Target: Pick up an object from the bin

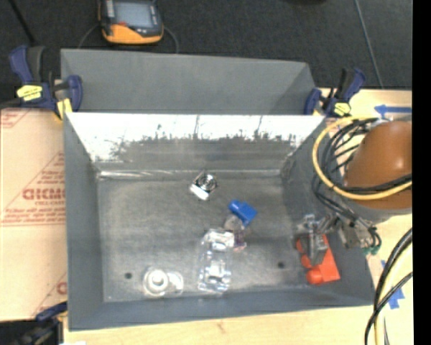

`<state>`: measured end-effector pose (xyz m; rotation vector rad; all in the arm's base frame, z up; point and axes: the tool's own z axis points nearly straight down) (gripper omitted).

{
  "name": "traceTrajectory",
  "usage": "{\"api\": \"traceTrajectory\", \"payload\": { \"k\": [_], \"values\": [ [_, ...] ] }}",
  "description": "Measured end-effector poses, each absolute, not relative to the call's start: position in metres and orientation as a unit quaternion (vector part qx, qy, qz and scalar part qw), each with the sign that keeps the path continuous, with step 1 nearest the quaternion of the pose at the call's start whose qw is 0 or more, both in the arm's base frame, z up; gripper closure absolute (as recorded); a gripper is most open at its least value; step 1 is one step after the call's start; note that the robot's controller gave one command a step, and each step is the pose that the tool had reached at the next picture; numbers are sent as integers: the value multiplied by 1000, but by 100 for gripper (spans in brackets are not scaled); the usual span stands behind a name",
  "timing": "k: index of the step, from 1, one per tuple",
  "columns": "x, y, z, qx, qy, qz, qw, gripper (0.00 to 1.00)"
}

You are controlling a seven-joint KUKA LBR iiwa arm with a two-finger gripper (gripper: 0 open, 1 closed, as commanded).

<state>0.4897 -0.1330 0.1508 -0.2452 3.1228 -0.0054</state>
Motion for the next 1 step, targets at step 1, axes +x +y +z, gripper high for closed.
{"api": "traceTrajectory", "payload": {
  "k": [1],
  "values": [
    [518,-130,266,-77,997,-2,6,100]
  ]
}}
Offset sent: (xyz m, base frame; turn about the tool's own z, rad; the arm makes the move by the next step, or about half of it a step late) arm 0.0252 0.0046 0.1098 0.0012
